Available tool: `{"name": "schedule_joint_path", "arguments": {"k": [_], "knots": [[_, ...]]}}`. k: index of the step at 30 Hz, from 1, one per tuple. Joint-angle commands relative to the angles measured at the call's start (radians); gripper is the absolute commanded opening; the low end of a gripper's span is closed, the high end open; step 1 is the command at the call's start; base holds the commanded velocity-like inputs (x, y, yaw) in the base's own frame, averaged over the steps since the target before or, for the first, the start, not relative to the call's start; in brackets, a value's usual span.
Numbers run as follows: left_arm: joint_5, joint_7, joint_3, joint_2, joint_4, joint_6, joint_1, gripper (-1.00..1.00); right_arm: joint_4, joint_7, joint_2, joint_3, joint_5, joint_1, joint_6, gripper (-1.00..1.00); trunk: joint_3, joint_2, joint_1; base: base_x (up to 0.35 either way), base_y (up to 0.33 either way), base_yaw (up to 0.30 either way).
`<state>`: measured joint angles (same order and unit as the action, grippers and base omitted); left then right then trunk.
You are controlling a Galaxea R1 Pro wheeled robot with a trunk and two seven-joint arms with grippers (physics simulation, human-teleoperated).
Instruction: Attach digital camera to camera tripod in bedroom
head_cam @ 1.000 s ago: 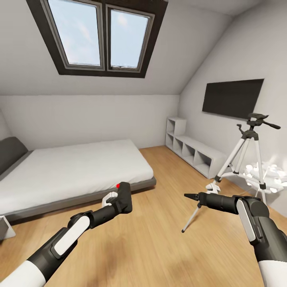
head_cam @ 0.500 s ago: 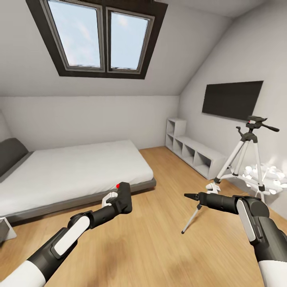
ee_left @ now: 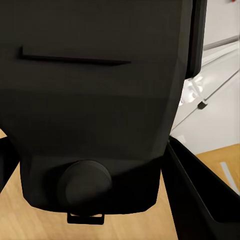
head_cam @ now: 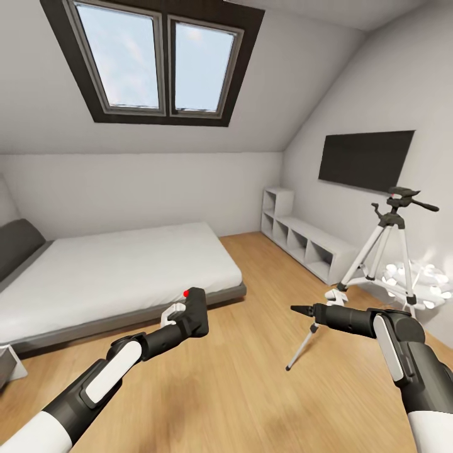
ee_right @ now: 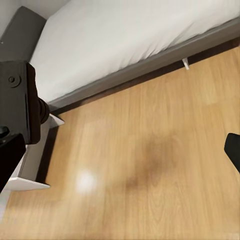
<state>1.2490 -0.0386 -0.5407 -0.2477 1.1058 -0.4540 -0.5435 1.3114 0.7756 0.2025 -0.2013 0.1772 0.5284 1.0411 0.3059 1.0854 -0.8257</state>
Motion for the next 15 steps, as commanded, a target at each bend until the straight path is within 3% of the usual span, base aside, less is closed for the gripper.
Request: {"name": "schedule_joint_path", "arguments": {"k": [1,15], "knots": [[0.002,-0.003,-0.001,-0.001,0.0,-0.002,-0.001,-1.0,0.0,0.001,0.0,-0.001,0.002,0.001,0.006,1.0,-0.002,-0.006,0.004,0.0,0.0,0.0],[0.002,-0.002,-0.001,-0.001,0.0,-0.002,-0.001,-1.0,0.0,0.001,0.001,0.0,0.002,0.001,0.006,1.0,-0.046,-0.104,0.058,0.0,0.0,0.0]]}}
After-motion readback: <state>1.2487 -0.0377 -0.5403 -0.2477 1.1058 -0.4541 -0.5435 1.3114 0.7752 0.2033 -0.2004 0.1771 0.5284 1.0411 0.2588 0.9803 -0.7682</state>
